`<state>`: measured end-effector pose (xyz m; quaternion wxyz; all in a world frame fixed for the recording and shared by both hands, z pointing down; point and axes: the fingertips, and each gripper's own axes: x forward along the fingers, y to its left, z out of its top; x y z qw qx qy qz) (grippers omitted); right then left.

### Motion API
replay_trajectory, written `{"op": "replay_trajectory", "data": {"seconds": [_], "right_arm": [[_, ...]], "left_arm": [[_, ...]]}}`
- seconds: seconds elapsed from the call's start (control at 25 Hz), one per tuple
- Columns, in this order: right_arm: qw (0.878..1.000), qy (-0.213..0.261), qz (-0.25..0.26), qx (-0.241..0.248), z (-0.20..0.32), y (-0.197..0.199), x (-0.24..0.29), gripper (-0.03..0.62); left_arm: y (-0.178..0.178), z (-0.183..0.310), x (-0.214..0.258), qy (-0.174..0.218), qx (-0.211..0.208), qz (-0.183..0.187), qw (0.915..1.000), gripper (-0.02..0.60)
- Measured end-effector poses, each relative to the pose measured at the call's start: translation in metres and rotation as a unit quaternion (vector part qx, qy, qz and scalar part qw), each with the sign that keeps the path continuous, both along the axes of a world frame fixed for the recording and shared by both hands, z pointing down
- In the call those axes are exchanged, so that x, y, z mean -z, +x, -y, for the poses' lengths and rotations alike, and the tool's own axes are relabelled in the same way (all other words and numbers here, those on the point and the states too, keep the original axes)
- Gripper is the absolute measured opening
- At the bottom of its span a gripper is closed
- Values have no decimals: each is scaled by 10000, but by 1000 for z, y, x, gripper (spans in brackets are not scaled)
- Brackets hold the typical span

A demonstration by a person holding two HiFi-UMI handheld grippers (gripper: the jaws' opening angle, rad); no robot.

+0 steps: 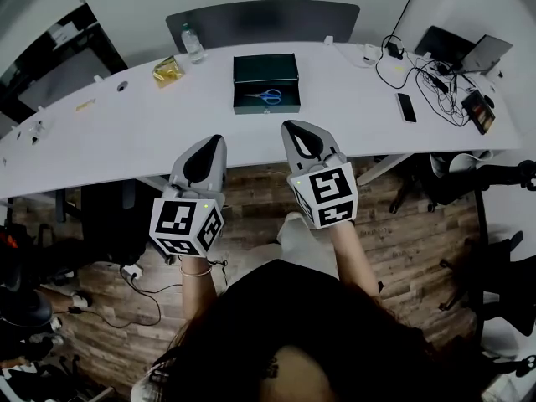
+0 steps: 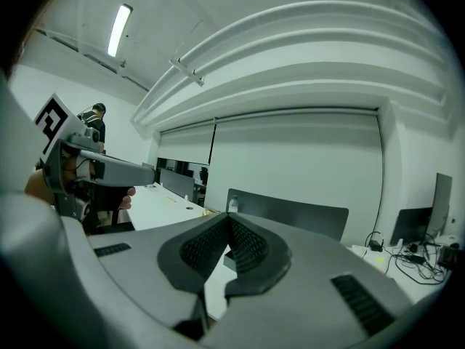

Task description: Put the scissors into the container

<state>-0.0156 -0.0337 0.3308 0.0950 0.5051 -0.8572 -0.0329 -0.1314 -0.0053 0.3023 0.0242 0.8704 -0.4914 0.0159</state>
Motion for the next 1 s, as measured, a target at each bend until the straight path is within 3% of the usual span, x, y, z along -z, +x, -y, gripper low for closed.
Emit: {"op": "replay_trajectory", "data": {"seconds": [0.36,1.0], "right_arm": [[9998,146,148,-47,-23,5,11,9],[9997,128,184,118,-74,31,15,9]], "left_arm": [[4,-5,2,82,-24,10,10000,14],[49,-49,3,31,-154,18,9999,12]]}}
